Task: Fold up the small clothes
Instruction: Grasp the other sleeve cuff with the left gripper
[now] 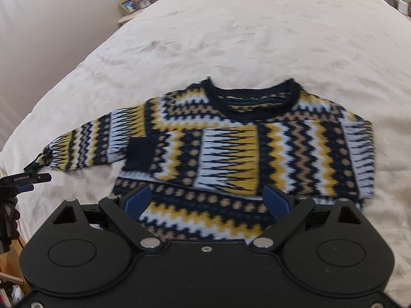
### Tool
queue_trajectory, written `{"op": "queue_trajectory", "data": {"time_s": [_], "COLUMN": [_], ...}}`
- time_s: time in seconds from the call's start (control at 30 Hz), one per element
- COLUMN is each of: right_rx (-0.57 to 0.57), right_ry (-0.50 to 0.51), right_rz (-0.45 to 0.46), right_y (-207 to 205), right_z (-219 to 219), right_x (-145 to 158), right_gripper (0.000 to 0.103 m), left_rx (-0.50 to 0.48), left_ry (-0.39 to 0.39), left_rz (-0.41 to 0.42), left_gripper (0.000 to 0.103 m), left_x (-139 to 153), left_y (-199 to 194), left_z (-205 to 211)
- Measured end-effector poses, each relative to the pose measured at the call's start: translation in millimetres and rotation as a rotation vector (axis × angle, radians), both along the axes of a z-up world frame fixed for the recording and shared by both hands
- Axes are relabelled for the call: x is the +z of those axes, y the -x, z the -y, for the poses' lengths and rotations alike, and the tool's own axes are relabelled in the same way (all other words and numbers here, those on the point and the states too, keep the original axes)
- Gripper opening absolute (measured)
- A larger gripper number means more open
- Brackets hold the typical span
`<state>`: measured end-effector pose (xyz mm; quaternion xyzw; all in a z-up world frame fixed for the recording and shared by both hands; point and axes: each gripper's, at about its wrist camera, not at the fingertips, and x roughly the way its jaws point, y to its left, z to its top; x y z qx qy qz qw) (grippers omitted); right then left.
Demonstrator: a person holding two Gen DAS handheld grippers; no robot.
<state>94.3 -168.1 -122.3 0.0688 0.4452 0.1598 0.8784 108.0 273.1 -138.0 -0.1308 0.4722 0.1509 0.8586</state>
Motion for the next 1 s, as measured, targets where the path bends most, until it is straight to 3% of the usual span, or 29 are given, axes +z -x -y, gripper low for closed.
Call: {"op": "queue_trajectory", "data": {"time_s": [0.23,0.47,0.5,0.53,0.67,0.77,0.83,0.9,1.0], "right_rx": [0.014,-0.008,-0.01,-0.012,-0.02,-0.016,-0.009,-0.003,0.008], "right_ry": [0.009,0.02,0.023,0.026,0.033,0.037,0.039,0.038,0.037], "right_rz": [-0.003,-0.013,-0.015,-0.017,-0.026,-0.032,-0.035,-0.037,-0.041], "right_y": [3.3,6.5,6.8,7.0,7.1,6.2,5.7,5.2,5.2], "right_z": [-21.6,-34.5,-35.7,-36.7,-39.6,-42.7,-45.4,-48.6,-52.5], "right_x": [1.3,2.5,2.7,2.8,2.5,1.8,0.9,0.1,-1.4], "right_gripper": [0.095,0.095,0.095,0.095,0.095,0.095,0.095,0.095,0.095], "left_rx": [0.137,0.282,0.299,0.317,0.357,0.355,0.345,0.346,0.332], "left_ry": [0.085,0.191,0.206,0.217,0.23,0.205,0.215,0.195,0.115], "left_rz": [0.081,0.123,0.131,0.138,0.145,0.127,0.139,0.168,0.213], "left_gripper": [0.102,0.1,0.095,0.083,0.079,0.059,0.033,0.016,0.0], "left_x": [7.4,-4.9,-5.7,-6.1,-8.5,-9.6,-10.2,-6.0,8.7], "left_y": [-18.1,-23.3,-23.2,-22.7,-20.7,-21.2,-21.3,-19.8,-19.3], "left_z": [-44.5,-76.9,-80.0,-82.5,-92.9,-95.6,-98.5,-99.8,-98.9]}}
